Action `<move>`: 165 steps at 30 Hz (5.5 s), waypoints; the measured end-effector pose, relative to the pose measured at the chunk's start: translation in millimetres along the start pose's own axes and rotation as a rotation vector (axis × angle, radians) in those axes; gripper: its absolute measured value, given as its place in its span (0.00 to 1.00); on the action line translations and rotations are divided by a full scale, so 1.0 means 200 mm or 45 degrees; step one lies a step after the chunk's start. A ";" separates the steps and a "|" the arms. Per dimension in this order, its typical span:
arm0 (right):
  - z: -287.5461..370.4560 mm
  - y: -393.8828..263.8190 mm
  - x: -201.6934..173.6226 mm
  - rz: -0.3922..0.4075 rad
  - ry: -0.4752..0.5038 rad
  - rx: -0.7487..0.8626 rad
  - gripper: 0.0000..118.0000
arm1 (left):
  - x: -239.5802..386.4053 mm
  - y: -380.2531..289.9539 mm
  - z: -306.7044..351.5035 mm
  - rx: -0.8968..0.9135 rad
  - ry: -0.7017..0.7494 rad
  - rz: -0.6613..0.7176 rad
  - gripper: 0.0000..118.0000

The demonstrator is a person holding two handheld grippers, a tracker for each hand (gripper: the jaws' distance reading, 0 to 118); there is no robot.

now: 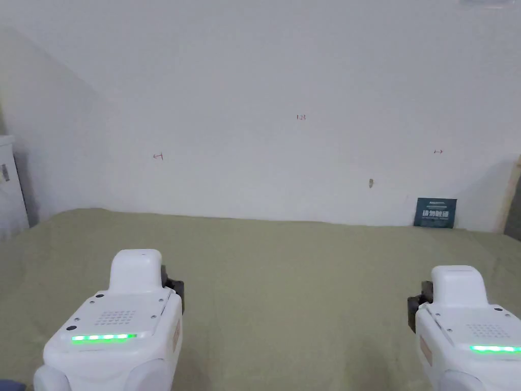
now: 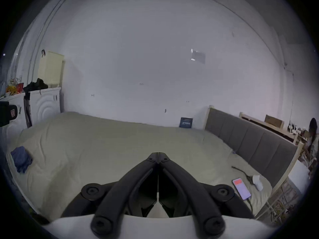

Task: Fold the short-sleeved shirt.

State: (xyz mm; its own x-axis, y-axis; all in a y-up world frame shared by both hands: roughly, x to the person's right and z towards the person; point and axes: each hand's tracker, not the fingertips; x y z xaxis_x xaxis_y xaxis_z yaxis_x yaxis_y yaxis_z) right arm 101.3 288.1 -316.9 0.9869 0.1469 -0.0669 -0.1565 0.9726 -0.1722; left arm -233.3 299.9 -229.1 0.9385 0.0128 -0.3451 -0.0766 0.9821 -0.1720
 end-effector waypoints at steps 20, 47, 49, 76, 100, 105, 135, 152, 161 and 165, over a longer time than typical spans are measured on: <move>-0.04 -0.07 -0.05 -0.014 0.001 -0.104 0.11 | 0.04 -0.08 -0.02 -0.020 -0.055 -0.058 0.54; 0.00 -0.18 -0.08 -0.056 0.043 -0.045 0.99 | 0.08 -0.21 -0.05 -0.048 -0.072 -0.057 1.00; 0.00 -0.18 -0.07 -0.057 0.045 -0.031 0.99 | 0.07 -0.21 -0.05 -0.043 -0.077 -0.048 1.00; 0.08 -0.22 -0.04 -0.116 0.081 0.103 1.00 | 0.06 -0.25 -0.05 0.017 -0.076 -0.028 1.00; 0.04 -0.25 0.00 -0.159 0.126 0.096 1.00 | 0.06 -0.20 -0.03 0.065 -0.116 0.001 1.00; 0.03 -0.25 -0.03 -0.131 0.153 0.036 1.00 | 0.05 -0.22 -0.05 0.026 -0.124 0.028 1.00; -0.04 -0.10 -0.01 -0.157 0.124 -0.098 1.00 | 0.03 -0.18 -0.07 0.007 -0.139 0.052 1.00; -0.03 -0.10 0.03 -0.217 0.167 -0.119 1.00 | 0.03 -0.17 -0.06 0.001 -0.115 0.032 1.00; -0.01 -0.11 -0.03 -0.111 0.126 -0.097 1.00 | 0.03 -0.15 -0.04 0.011 -0.116 0.028 1.00; -0.02 -0.10 -0.03 -0.111 0.120 -0.111 1.00 | 0.03 -0.15 -0.04 0.000 -0.110 0.021 1.00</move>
State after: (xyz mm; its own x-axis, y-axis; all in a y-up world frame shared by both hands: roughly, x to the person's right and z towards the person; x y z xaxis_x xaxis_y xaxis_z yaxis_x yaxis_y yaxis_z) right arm 98.5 267.1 -316.7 0.9894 0.0412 -0.1391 -0.0773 0.9610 -0.2654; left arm -228.5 268.5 -233.4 0.9626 0.0452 -0.2671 -0.0924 0.9817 -0.1667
